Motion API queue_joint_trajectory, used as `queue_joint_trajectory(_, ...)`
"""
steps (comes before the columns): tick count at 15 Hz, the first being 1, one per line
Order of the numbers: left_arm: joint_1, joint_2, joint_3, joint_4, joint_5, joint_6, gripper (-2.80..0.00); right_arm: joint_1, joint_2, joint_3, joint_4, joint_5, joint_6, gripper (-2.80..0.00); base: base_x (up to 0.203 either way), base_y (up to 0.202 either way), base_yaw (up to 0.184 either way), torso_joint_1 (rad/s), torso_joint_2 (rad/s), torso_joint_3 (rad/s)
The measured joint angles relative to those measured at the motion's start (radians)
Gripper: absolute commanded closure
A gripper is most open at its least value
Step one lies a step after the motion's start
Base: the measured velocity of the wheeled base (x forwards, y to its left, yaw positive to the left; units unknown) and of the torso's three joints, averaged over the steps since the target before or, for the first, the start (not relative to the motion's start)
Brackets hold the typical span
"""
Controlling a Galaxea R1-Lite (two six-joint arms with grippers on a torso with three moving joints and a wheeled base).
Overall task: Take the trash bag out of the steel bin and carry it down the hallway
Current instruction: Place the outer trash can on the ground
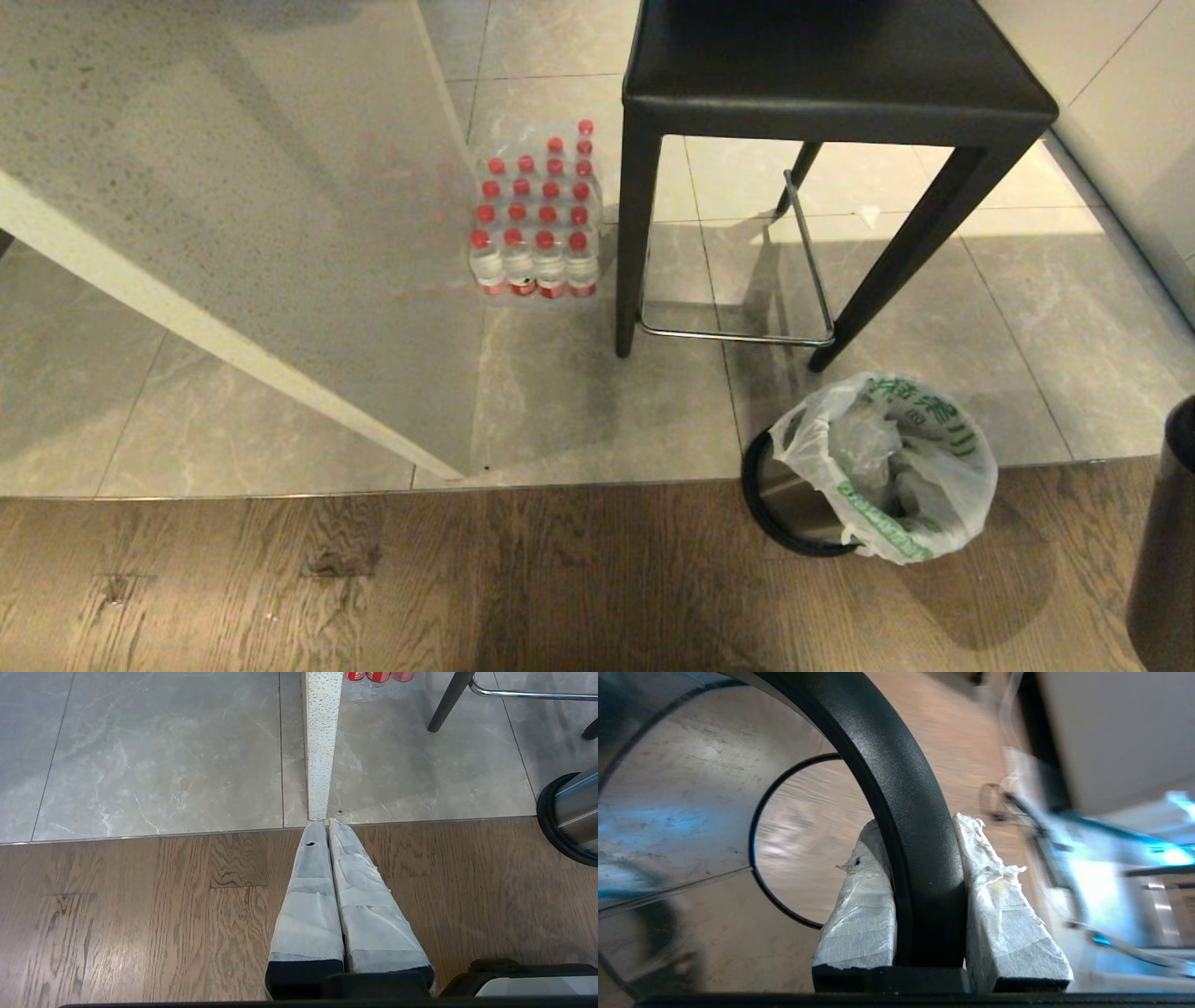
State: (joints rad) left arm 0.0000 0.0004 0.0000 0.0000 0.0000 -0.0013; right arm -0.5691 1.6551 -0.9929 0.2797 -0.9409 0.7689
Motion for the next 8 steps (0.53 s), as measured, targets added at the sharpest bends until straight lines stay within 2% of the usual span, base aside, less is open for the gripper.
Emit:
queue_joint_trajectory(5,0.0,0.0,0.0,0.0,0.0,0.0,0.0,0.032,0.287,-0.162,-0.201,0.024,-0.006,0.0,0.0,0.0,0.0,0.0,0.0,0.0)
queue_joint_trajectory(8,0.0,0.0,0.0,0.0,0.0,0.0,0.0,0.085,0.423,-0.218,-0.346,0.026,-0.082,0.0,0.0,0.0,0.0,0.0,0.0,0.0)
